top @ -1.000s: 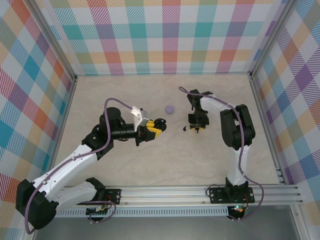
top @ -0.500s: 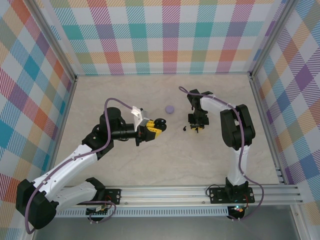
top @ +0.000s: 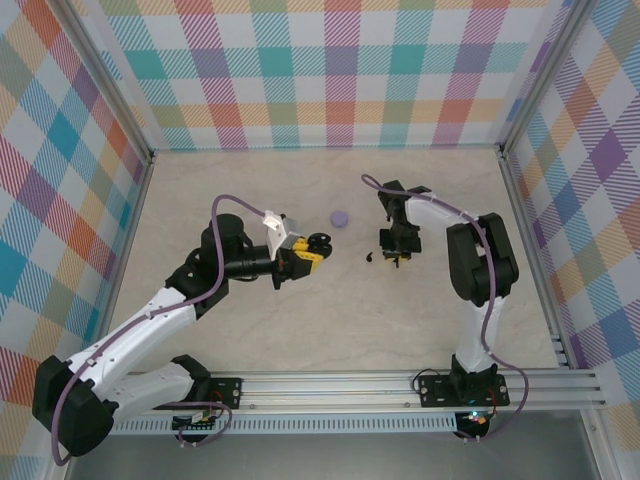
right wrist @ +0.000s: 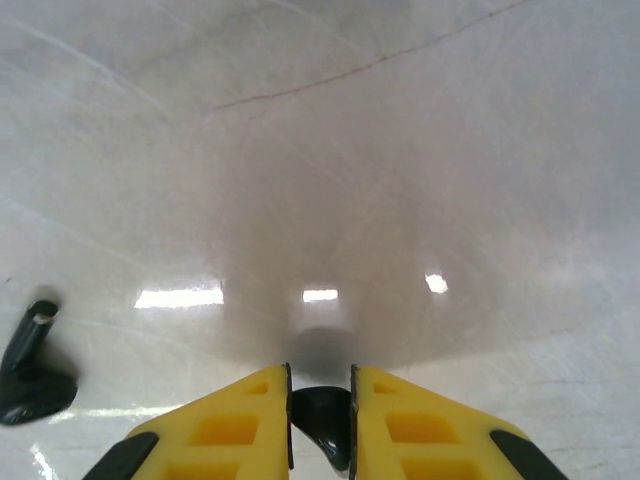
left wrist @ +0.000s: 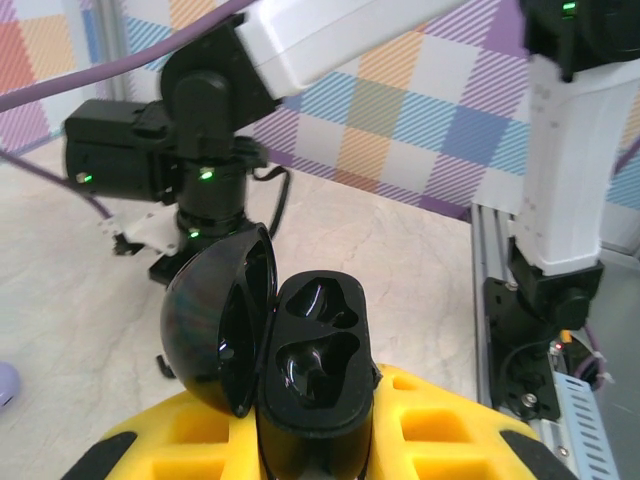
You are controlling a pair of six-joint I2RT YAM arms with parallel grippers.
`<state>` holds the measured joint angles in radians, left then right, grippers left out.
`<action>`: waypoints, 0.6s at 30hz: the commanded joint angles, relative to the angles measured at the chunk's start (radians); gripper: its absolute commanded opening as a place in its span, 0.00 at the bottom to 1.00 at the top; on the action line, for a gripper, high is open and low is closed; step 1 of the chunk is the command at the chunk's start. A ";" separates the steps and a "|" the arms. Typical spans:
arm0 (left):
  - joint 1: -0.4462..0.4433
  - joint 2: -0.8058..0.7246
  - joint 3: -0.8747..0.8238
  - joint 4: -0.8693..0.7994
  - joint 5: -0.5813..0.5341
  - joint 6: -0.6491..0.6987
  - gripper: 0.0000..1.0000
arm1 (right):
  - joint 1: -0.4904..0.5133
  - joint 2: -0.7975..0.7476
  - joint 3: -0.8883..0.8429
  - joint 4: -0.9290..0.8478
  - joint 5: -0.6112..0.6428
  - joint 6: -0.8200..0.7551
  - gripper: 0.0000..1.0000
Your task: Insert the wireless bluetooth earbuds into the charging case
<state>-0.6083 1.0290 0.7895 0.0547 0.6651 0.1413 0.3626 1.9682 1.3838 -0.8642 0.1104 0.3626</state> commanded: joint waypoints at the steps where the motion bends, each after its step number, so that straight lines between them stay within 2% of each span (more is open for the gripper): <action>1: -0.015 0.017 -0.010 0.034 -0.086 -0.043 0.04 | -0.005 -0.097 -0.037 0.038 -0.043 0.024 0.18; 7: -0.015 0.069 -0.019 0.061 -0.152 -0.101 0.04 | -0.005 -0.225 -0.101 0.116 -0.146 0.025 0.17; 14: -0.016 0.109 -0.044 0.139 -0.134 -0.130 0.04 | -0.004 -0.390 -0.182 0.276 -0.342 0.055 0.17; 18: -0.016 0.117 -0.065 0.188 -0.120 -0.128 0.04 | 0.009 -0.463 -0.198 0.344 -0.414 0.066 0.17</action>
<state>-0.6083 1.1427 0.7399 0.1585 0.5301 0.0254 0.3626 1.5524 1.1961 -0.6140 -0.2008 0.4076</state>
